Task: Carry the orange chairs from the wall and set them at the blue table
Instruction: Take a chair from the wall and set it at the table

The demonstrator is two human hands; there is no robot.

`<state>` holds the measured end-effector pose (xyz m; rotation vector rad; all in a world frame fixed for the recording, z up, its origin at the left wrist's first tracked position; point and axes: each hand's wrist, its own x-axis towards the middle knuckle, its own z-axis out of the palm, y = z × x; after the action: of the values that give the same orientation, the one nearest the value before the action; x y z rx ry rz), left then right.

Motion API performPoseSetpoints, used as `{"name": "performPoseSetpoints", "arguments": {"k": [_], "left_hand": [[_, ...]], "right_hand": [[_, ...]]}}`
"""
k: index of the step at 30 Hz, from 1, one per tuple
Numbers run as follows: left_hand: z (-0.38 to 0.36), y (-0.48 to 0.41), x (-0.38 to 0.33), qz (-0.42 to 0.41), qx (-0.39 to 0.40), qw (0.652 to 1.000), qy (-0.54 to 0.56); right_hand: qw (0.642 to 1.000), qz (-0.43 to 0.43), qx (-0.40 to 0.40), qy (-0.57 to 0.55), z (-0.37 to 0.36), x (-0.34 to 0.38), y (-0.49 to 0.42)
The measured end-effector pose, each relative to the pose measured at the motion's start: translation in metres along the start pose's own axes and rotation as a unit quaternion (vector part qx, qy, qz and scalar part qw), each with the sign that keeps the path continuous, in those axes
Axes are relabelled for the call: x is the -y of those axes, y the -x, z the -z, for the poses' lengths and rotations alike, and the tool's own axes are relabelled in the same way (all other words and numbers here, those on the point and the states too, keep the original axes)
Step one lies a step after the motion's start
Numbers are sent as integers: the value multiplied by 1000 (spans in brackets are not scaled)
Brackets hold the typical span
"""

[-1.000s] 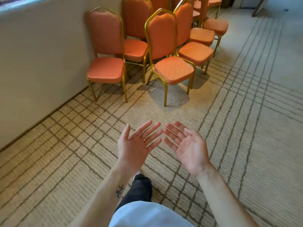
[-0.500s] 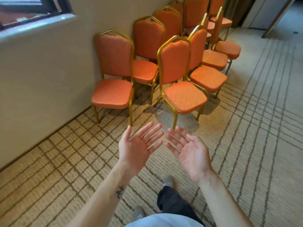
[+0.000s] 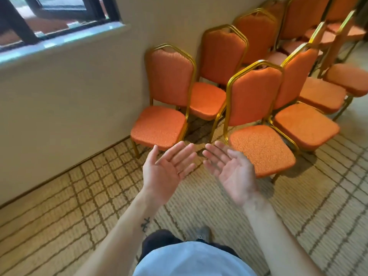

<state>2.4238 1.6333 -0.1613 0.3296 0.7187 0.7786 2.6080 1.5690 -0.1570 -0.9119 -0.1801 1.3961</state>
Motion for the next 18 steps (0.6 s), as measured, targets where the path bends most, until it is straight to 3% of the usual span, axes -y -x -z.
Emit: {"name": "performPoseSetpoints", "arguments": {"k": [8, 18], "left_hand": [[-42, -105, -31, -17, -35, 999, 31], [-66, -289, -113, -8, -24, 999, 38]], "right_hand": [[999, -32, 16, 16, -6, 61, -121], [998, -42, -6, 53, -45, 106, -306]]}}
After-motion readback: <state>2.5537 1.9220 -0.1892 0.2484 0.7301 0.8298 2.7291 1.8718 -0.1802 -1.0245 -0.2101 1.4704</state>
